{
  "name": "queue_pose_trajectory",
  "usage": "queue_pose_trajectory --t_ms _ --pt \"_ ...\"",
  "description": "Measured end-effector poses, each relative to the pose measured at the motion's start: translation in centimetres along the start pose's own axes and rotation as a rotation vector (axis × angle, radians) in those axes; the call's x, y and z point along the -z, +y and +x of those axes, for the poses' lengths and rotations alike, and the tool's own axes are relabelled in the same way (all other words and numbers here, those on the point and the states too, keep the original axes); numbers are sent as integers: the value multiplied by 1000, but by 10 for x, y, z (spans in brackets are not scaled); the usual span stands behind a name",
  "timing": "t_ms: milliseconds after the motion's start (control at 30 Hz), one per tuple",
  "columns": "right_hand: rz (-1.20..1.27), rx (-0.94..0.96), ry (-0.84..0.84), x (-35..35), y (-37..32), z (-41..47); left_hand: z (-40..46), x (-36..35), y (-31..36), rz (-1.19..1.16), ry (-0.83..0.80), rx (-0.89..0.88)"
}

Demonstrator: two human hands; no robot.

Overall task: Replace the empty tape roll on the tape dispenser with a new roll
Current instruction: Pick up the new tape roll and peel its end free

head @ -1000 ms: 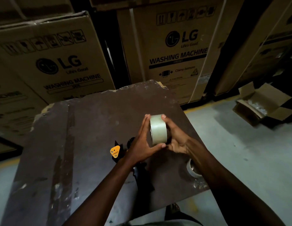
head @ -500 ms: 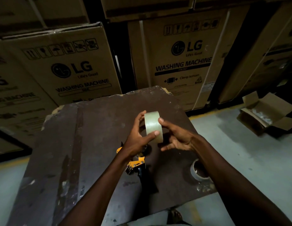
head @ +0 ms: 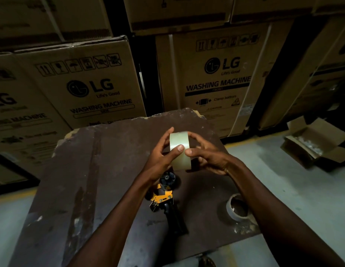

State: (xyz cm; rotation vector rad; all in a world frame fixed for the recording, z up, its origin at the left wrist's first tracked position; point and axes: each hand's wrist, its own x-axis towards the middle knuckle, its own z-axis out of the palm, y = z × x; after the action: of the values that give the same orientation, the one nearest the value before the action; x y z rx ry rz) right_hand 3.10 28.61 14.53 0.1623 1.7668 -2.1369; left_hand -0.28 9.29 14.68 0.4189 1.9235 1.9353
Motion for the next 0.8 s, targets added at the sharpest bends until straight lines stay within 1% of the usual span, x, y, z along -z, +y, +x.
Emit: queue_pose_trajectory --t_ms 100,233,467,667,800 --pt "9 39 46 -2 -3 0 3 6 3 23 -60 6" --pt "-2 34 54 -5 -8 1 3 15 8 13 -127 15" --pt "-27 37 11 -5 -11 9 4 12 13 -99 -56 27" --pt "-24 57 -19 -7 -10 15 8 11 17 -55 20 11" --pt "-13 83 -34 -15 -11 16 6 16 18 -24 42 4"
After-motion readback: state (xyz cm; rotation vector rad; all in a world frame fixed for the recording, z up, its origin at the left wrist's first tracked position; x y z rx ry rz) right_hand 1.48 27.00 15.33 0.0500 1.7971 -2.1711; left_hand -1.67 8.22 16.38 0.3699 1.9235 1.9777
